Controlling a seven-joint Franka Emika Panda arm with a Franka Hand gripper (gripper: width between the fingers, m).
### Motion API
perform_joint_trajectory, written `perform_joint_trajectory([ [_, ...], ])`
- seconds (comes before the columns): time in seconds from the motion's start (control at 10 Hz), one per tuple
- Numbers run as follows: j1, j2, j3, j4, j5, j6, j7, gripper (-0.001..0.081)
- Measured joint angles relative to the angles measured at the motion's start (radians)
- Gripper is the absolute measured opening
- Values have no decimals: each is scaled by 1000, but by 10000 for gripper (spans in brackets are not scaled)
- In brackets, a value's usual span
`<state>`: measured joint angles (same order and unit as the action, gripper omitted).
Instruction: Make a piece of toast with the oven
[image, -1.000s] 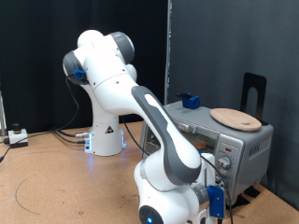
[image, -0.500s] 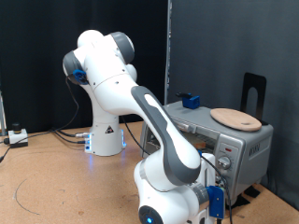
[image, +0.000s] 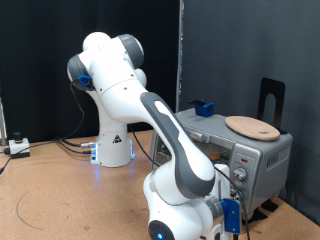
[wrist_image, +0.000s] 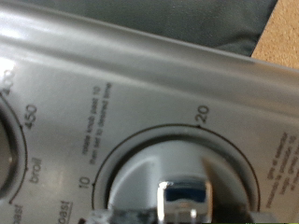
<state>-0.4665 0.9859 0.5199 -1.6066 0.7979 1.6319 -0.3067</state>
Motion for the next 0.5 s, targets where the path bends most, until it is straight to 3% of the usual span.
perform_joint_trajectory([
  [0.5, -2, 0, 4, -1, -3, 7, -207, 94],
])
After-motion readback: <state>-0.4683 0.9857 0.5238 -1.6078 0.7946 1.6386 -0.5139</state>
